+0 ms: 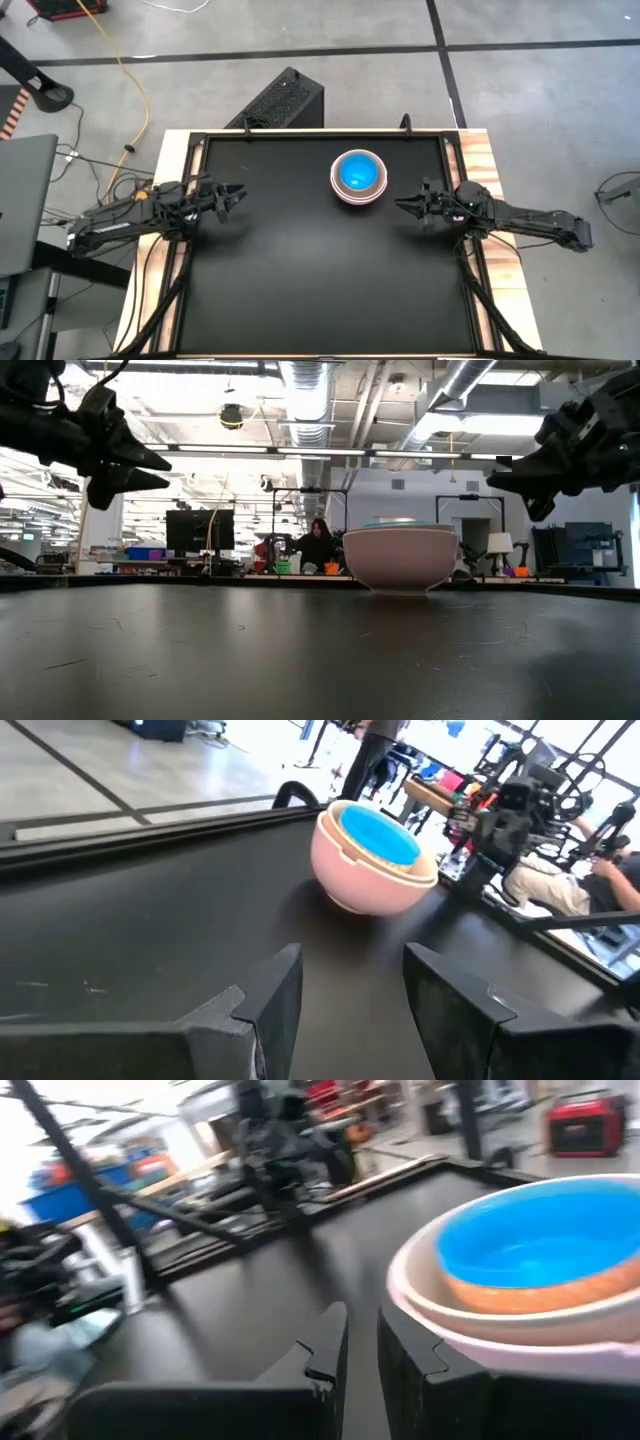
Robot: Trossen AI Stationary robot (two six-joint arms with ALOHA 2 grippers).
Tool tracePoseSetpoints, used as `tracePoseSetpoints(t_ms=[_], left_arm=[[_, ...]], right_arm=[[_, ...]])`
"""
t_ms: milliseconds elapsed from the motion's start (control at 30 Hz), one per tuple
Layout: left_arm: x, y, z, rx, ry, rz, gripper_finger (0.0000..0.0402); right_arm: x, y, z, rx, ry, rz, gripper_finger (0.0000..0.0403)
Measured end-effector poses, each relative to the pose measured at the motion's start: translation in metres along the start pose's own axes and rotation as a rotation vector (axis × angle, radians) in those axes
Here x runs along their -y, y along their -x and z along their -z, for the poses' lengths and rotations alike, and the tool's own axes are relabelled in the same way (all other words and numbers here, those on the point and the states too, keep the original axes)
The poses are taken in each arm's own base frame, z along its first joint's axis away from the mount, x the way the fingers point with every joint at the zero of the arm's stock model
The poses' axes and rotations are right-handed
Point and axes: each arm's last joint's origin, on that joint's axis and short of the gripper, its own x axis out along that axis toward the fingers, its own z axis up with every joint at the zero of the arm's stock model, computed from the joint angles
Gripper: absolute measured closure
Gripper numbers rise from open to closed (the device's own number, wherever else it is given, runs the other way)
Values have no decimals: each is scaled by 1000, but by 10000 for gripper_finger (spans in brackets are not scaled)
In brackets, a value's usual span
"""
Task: Nest bowls inside each other
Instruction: Return to Home Position
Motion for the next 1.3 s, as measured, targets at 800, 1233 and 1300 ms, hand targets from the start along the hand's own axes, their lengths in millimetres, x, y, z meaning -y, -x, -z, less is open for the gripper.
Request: tracePoseSetpoints(t_ms=[800,1233,1300], left_arm=[[-6,-6,18,-33,-137,38,237],[-6,-6,18,-39,-29,40,237],[-6,-6,18,-39,-29,40,237]], right_arm=[[4,0,6,-45,-5,92,340],[4,0,6,-46,-6,91,340],[4,0,6,-46,-6,91,340]])
